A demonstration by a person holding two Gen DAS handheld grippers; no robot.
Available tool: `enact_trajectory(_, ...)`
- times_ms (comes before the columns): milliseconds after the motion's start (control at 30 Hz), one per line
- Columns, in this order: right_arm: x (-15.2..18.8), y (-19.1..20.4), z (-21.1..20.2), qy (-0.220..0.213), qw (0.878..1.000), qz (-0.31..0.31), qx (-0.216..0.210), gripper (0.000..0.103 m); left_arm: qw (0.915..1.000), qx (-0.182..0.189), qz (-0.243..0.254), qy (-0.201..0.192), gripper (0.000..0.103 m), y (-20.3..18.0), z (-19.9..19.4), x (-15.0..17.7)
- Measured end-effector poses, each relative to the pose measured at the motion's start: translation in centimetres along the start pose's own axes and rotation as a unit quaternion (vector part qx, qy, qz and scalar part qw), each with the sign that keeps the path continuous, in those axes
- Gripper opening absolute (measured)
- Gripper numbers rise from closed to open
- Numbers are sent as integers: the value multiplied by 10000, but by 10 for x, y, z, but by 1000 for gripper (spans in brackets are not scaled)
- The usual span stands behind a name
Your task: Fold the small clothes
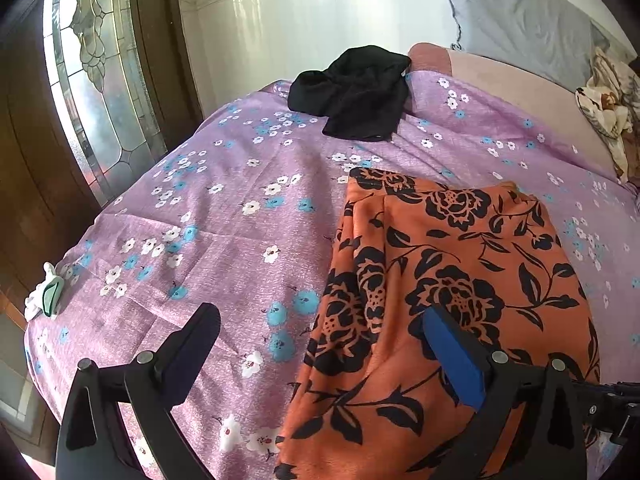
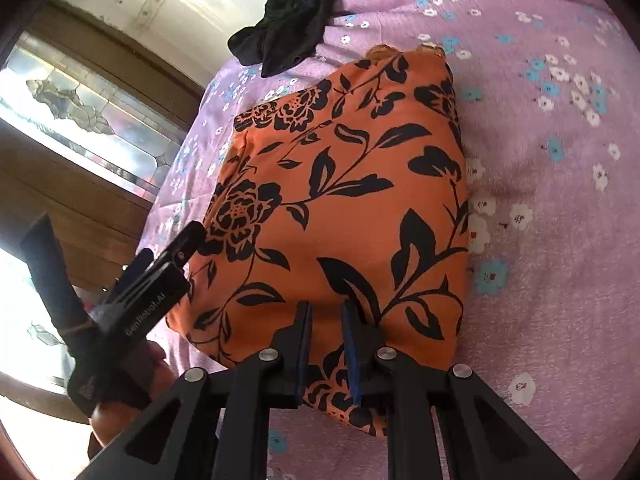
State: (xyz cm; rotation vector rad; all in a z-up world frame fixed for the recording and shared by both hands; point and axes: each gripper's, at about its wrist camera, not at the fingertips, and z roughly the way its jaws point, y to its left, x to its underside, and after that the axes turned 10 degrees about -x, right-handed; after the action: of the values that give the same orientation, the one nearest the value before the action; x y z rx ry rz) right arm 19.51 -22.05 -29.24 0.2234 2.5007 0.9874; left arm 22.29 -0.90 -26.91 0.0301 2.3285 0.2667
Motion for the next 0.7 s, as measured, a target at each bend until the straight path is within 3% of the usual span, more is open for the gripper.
enact_trajectory(500, -4, 8, 2, 73, 9998, -175, 47, 18, 10000, 27, 47, 72, 102, -7, 5, -1)
enact_trajectory(700, -15, 6, -23, -526, 9979, -289, 240, 18, 9999, 33, 68, 84, 102, -6, 7, -1)
